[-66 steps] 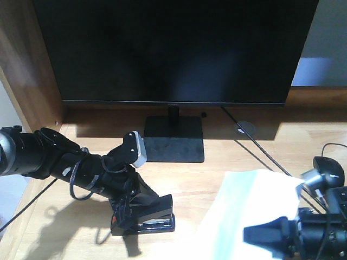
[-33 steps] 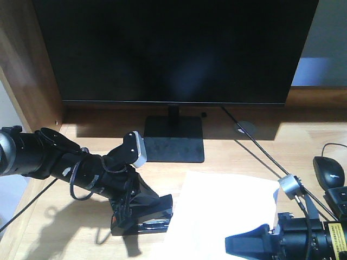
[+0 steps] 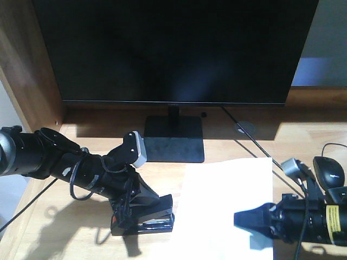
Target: Grab stapler and paper to desk for stapling
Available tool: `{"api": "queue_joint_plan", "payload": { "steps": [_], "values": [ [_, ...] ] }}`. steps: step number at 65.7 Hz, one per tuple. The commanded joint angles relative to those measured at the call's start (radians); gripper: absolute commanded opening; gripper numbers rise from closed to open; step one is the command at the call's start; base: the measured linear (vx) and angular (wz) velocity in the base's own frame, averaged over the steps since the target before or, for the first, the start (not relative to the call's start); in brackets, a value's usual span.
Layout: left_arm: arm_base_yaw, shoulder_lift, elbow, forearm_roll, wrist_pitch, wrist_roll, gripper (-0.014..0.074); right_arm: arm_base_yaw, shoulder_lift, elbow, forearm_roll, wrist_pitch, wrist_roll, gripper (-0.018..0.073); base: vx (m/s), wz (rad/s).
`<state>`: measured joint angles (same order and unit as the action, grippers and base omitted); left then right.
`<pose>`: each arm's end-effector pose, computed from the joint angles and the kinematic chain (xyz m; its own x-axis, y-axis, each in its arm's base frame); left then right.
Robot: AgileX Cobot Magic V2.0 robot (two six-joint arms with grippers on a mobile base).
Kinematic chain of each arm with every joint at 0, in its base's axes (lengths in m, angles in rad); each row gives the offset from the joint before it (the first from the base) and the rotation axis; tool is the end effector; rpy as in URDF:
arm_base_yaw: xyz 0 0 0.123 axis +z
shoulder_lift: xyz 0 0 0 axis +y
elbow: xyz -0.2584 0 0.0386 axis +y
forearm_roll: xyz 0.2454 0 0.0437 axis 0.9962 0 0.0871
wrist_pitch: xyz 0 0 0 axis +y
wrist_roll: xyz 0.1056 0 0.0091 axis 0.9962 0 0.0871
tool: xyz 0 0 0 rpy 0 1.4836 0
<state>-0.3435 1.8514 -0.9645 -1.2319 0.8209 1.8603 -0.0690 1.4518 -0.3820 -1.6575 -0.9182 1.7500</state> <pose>0.2854 -0.1799 0.1283 -0.2605 0.6264 -0.7347 0.9642 0.2086 -0.1640 0.1989 0.0703 0.1322 -0.8982 0.0847 -0.4313 -0.2862 0.6320 0.7202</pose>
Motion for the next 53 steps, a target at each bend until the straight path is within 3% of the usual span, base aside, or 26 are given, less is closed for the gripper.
{"api": "queue_joint_plan", "payload": {
  "steps": [1,12,25,37,53],
  "values": [
    [-0.005,-0.042,-0.024,-0.042,0.033,-0.008,-0.0006,0.0,-0.006,-0.038,0.035,-0.016,0.006,-0.0002,0.0,0.0],
    [-0.005,-0.042,-0.024,-0.042,0.033,-0.008,-0.0006,0.0,0.071,-0.068,0.043,-0.028,0.001,-0.0002,0.0,0.0],
    [-0.005,-0.042,-0.024,-0.042,0.033,-0.008,-0.0006,0.0,0.144,-0.068,0.103,-0.063,-0.118,-0.0002,0.0,0.0],
    [-0.005,-0.042,-0.024,-0.042,0.033,-0.008,-0.0006,0.0,0.135,-0.068,0.156,-0.068,-0.171,-0.0002,0.0,0.0],
    [-0.005,-0.042,-0.024,-0.042,0.033,-0.008,-0.0006,0.0,0.082,-0.068,0.159,-0.098,-0.179,-0.0002,0.0,0.0]
  ]
}}
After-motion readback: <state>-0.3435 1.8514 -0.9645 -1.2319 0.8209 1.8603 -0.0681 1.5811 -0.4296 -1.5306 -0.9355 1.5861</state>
